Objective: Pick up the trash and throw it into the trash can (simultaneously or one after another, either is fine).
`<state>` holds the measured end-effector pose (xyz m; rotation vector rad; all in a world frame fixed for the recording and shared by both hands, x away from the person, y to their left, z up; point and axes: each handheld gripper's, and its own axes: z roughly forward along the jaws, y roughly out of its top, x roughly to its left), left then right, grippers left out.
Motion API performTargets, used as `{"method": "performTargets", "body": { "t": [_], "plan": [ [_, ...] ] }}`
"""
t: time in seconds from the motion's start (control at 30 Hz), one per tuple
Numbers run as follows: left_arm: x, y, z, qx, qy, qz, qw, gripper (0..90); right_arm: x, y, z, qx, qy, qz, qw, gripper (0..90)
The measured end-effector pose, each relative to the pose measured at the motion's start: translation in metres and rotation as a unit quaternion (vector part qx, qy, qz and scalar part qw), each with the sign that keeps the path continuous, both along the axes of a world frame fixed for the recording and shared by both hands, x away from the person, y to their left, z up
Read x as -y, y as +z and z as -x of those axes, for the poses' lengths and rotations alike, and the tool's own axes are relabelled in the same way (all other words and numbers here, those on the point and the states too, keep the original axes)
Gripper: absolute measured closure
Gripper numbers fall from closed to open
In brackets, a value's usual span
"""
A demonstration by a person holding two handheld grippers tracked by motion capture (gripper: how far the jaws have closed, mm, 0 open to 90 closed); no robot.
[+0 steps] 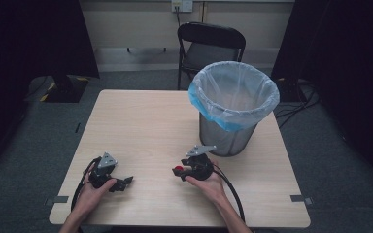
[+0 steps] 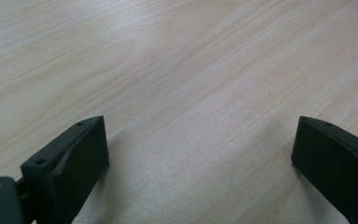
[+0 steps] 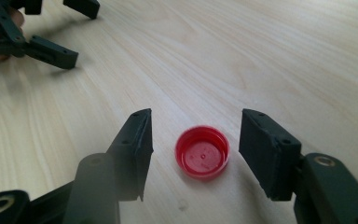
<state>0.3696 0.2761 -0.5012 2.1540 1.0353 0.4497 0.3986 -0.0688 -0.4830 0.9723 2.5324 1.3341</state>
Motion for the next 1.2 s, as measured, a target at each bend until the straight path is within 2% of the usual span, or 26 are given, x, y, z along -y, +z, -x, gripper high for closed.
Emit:
{"method": "performTargets", "body": {
  "t": [0.1, 0.33, 0.47, 0.57, 0.67, 0.8, 0.83, 1.03, 1.2],
  "plan": [
    [0.000, 0.000, 0.000, 0.000, 0.000, 0.000, 1.0000, 3.2, 0.000, -0.006, -0.001, -0.002, -0.004, 0.011, 0.9999, 44.7],
    [0.000, 0.000, 0.000, -0.001, 0.001, 0.002, 1.0000, 3.2, -0.004, -0.013, -0.001, 0.002, -0.004, 0.021, 0.9998, 44.9],
    [0.000, 0.000, 0.000, 0.000, 0.000, 0.001, 1.0000, 3.2, -0.007, -0.016, -0.001, 0.018, -0.008, 0.028, 0.9994, 48.9],
    [0.000, 0.000, 0.000, 0.000, 0.000, 0.001, 1.0000, 3.2, -0.010, -0.016, 0.002, 0.038, -0.005, 0.046, 0.9982, 50.5],
    [0.000, 0.000, 0.000, 0.000, 0.000, 0.001, 1.0000, 3.2, -0.014, -0.016, 0.007, 0.063, -0.002, 0.071, 0.9955, 52.9],
    [0.000, 0.000, 0.000, 0.000, 0.000, 0.001, 1.0000, 3.3, -0.015, -0.016, 0.009, 0.063, 0.000, 0.067, 0.9957, 55.2],
    [0.000, 0.000, 0.000, 0.000, 0.000, 0.001, 1.0000, 3.2, -0.015, -0.016, 0.009, 0.063, -0.001, 0.067, 0.9957, 58.7],
    [0.000, 0.000, 0.000, 0.000, 0.000, 0.001, 1.0000, 3.3, -0.014, -0.016, 0.009, 0.059, -0.006, 0.063, 0.9963, 59.0],
    [0.000, 0.000, 0.000, 0.000, 0.000, 0.001, 1.0000, 3.2, -0.012, -0.016, 0.007, 0.045, -0.009, 0.052, 0.9976, 59.6]
  ]
}}
